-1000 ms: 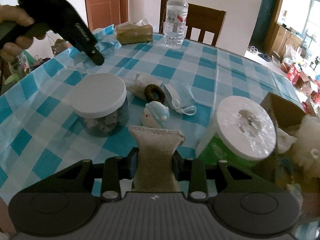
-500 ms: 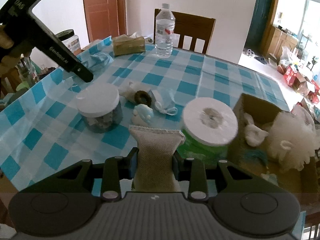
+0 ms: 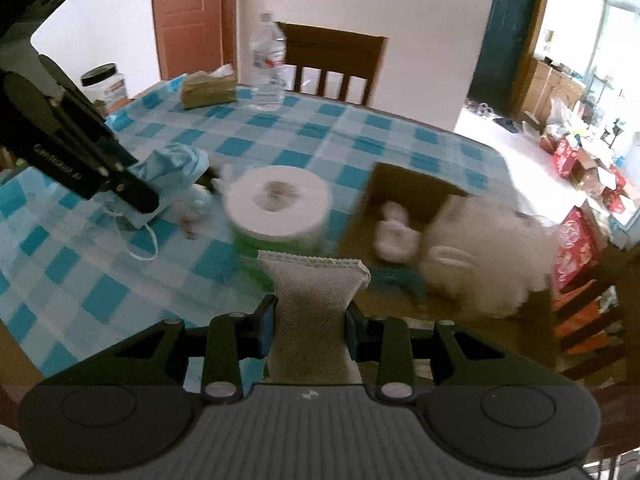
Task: Organize soft objects
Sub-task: 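Lift the blue mask and beige pouch and carry them toward the box, then open both grippers over the box to drop the mask and pouch, then withdraw both grippers from the box back over the table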
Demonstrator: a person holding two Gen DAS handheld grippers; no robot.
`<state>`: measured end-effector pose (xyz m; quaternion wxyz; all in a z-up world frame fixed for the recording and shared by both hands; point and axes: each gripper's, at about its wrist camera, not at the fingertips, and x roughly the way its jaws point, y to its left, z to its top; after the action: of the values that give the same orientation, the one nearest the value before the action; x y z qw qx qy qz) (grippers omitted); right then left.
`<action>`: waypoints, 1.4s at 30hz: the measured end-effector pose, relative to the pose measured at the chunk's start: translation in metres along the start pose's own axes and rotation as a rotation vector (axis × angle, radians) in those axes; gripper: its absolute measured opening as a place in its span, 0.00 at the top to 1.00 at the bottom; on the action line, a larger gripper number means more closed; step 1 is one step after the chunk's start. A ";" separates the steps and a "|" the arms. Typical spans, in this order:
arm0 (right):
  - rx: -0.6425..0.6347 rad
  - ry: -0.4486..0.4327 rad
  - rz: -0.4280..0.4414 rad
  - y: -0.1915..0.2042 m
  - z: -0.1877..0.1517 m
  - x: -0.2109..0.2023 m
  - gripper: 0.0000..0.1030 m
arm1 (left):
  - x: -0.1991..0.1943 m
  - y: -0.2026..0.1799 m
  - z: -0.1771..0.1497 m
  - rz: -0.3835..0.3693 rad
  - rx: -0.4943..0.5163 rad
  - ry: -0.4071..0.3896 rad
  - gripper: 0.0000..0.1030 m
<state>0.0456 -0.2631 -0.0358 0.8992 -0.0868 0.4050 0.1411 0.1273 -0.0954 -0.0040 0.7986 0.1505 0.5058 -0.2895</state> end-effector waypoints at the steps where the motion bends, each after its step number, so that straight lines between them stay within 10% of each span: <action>1: -0.001 0.000 -0.010 -0.009 -0.002 -0.001 0.62 | 0.002 -0.008 0.005 -0.011 0.008 -0.006 0.76; 16: 0.027 0.002 -0.105 -0.104 -0.022 0.000 0.62 | 0.060 -0.093 0.083 -0.079 0.050 -0.073 0.73; 18: 0.031 0.007 -0.111 -0.110 -0.023 0.003 0.62 | 0.066 -0.099 0.087 -0.057 0.046 -0.079 0.58; 20: 0.036 0.009 -0.113 -0.115 -0.024 0.004 0.62 | 0.071 -0.102 0.089 -0.030 0.044 -0.094 0.17; 23: 0.036 0.005 -0.115 -0.119 -0.026 0.004 0.59 | 0.071 -0.102 0.088 0.007 0.038 -0.130 0.11; 28: 0.072 -0.007 -0.109 -0.124 -0.026 0.005 0.09 | 0.066 -0.098 0.083 0.010 0.013 -0.140 0.10; 42: 0.110 -0.037 -0.048 -0.108 -0.020 0.008 0.00 | 0.046 -0.091 0.046 0.063 -0.065 -0.208 0.07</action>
<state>0.0711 -0.3691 -0.0502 0.9131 -0.0444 0.3931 0.0988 0.1190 -0.2060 -0.0200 0.8599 0.1094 0.4243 -0.2618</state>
